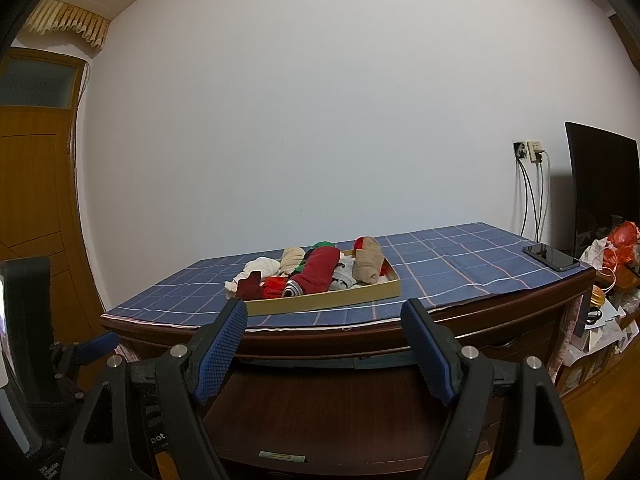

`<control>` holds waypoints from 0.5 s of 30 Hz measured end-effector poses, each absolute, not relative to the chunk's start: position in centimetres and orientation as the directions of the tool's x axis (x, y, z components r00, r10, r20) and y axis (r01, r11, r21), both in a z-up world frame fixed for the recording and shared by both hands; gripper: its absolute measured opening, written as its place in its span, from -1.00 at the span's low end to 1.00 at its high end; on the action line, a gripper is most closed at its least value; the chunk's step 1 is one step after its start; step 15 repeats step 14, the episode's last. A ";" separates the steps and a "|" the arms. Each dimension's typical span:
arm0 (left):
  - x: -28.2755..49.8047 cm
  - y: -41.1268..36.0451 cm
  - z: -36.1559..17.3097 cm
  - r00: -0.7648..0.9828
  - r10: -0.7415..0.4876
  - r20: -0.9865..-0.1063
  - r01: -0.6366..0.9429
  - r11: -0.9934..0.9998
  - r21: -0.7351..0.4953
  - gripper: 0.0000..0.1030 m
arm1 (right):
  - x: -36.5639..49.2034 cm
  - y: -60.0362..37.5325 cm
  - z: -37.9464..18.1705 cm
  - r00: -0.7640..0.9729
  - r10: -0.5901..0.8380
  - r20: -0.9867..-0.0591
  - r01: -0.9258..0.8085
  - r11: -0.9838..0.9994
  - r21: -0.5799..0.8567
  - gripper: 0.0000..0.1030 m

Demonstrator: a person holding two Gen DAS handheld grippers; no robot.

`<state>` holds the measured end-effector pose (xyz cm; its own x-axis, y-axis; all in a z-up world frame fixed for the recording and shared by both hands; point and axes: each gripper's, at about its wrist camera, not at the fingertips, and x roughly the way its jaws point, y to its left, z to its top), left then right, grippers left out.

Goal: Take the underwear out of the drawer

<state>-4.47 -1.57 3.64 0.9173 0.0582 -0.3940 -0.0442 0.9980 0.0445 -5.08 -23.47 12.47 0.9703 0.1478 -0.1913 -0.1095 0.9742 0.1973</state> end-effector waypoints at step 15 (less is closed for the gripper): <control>-4.4 -1.8 3.5 0.913 0.065 -0.403 -0.049 0.998 0.049 1.00 | -5.0 -23.4 12.3 0.969 0.134 -0.206 -0.092 0.975 0.200 0.58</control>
